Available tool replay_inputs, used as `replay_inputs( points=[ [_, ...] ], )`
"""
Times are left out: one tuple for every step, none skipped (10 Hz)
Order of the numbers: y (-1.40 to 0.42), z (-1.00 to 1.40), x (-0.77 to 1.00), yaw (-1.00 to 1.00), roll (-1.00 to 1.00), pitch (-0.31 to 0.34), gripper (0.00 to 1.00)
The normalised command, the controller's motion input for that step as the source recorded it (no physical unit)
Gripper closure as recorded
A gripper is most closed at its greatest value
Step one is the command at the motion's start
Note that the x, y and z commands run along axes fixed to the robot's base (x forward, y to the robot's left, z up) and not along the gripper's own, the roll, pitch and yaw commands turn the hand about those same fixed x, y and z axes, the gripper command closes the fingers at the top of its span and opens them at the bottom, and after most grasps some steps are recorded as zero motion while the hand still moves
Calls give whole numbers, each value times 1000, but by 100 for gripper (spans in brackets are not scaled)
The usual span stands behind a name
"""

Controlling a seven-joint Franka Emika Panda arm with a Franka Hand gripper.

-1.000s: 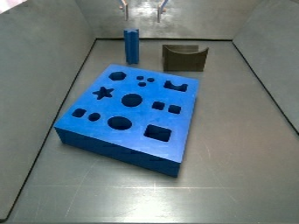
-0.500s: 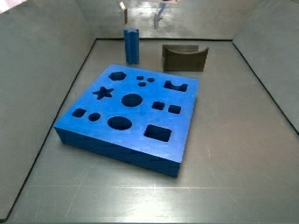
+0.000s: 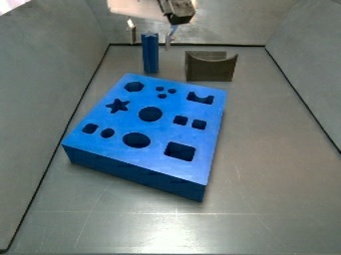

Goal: Pick up the star object. Move up. Move to above the board. Insert the star object.
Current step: Pick up the star object.

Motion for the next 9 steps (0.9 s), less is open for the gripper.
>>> replay_inputs(
  points=[
    [0, -57, 6, 0, -17, 0, 0],
    [257, -123, -20, 189, -603, -114, 0],
    [0, 0, 0, 0, 0, 54, 0],
    [0, 0, 0, 0, -11, 0, 0],
    [234, 0, -260, 0, -463, -294, 0],
    [26, 0, -100, 0, -166, -120, 0],
    [0, 0, 0, 0, 0, 0, 100],
    [0, 0, 3, 0, 0, 23, 100],
    [0, 0, 57, 0, 0, 0, 100]
  ],
)
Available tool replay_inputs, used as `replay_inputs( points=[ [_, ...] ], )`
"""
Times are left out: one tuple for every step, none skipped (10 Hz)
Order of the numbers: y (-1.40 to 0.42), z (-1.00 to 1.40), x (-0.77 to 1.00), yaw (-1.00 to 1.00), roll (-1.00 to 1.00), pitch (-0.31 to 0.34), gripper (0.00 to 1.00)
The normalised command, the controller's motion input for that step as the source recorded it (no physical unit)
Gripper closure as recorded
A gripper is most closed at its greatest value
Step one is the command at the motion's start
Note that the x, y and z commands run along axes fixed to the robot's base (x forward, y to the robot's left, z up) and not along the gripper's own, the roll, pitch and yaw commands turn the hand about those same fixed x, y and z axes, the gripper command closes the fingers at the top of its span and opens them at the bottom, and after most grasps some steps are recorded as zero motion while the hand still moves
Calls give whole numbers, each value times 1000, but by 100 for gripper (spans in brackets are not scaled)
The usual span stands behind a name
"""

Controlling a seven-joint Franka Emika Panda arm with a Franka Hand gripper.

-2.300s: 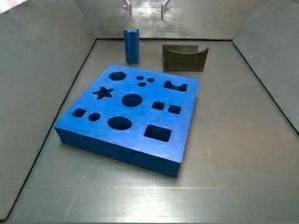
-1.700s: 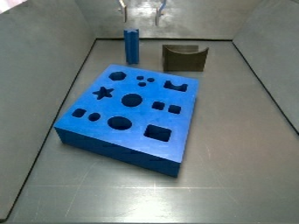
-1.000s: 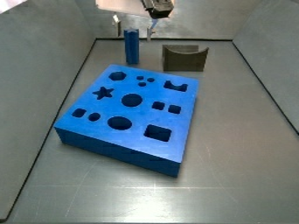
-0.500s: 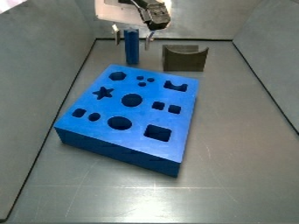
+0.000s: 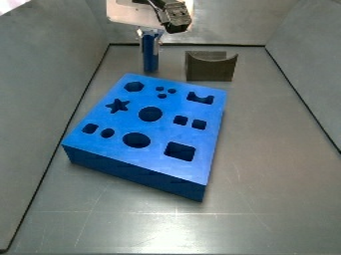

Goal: Pick up the star object. Move up. Move to above the board. Insert the star object.
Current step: Pick up the star object.

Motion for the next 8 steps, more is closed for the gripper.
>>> replay_inputs(
  points=[
    [0, 0, 0, 0, 0, 0, 100],
    [0, 0, 0, 0, 0, 0, 100],
    [0, 0, 0, 0, 0, 0, 100],
    [0, 0, 0, 0, 0, 0, 100],
    [0, 0, 0, 0, 0, 0, 100],
    [0, 0, 0, 0, 0, 0, 100],
    [0, 0, 0, 0, 0, 0, 100],
    [0, 0, 0, 0, 0, 0, 100]
  ],
)
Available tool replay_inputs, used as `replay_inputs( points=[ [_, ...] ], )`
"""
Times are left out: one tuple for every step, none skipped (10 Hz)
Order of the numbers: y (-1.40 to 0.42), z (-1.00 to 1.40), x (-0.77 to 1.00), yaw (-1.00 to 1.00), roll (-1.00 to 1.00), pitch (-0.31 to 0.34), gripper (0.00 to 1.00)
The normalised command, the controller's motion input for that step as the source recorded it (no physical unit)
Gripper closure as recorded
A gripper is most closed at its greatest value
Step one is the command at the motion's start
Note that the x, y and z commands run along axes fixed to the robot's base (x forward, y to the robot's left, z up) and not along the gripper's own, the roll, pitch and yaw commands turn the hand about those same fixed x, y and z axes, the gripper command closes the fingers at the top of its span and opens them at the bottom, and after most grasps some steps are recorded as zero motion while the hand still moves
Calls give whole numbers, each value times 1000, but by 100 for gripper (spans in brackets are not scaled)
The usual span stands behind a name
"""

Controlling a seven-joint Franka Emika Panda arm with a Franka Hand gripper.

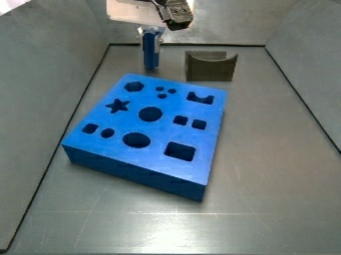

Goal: Pick up the star object. Move up. Move to above the board. Insert the star object.
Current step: Pick up the star object, then move up.

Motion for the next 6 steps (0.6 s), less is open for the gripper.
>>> replay_inputs(
  points=[
    [0, 0, 0, 0, 0, 0, 100],
    [0, 0, 0, 0, 0, 0, 100],
    [0, 0, 0, 0, 0, 0, 100],
    [0, 0, 0, 0, 0, 0, 100],
    [0, 188, 0, 0, 0, 0, 100],
    [-72, 186, -22, -29, -8, 9, 100]
  ],
)
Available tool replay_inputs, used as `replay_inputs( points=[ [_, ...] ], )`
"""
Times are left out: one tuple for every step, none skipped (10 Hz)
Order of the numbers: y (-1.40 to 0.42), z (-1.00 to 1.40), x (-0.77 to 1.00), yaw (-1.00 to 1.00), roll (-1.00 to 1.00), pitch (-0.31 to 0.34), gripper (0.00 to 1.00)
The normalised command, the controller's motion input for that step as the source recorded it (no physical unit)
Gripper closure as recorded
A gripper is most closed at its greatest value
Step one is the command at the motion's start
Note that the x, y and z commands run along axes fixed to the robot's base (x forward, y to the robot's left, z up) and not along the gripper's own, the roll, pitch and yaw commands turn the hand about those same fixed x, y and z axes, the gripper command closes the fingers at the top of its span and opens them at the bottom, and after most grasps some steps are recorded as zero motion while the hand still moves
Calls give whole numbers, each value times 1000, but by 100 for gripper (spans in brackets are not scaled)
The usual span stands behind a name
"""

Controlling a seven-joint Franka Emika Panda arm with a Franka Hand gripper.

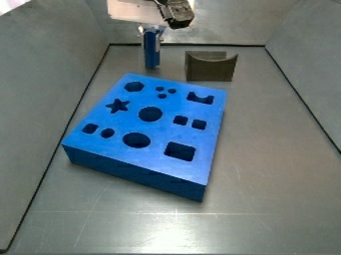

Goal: Pick up the star object. Move up. Move to above the board. Insert the star object.
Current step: Move to above the board.

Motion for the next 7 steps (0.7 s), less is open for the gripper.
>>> replay_inputs(
  points=[
    [141, 1000, 213, -193, 160, 194, 100],
    [149, 1000, 209, -175, 158, 217, 100],
    [138, 1000, 201, -136, 142, 220, 100],
    [131, 1000, 193, -108, 125, 201, 100],
    [118, 1000, 168, -45, 85, 139, 100],
    [114, 1000, 158, -27, 71, 118, 100],
    [105, 1000, 140, -17, 56, 92, 100]
  ],
)
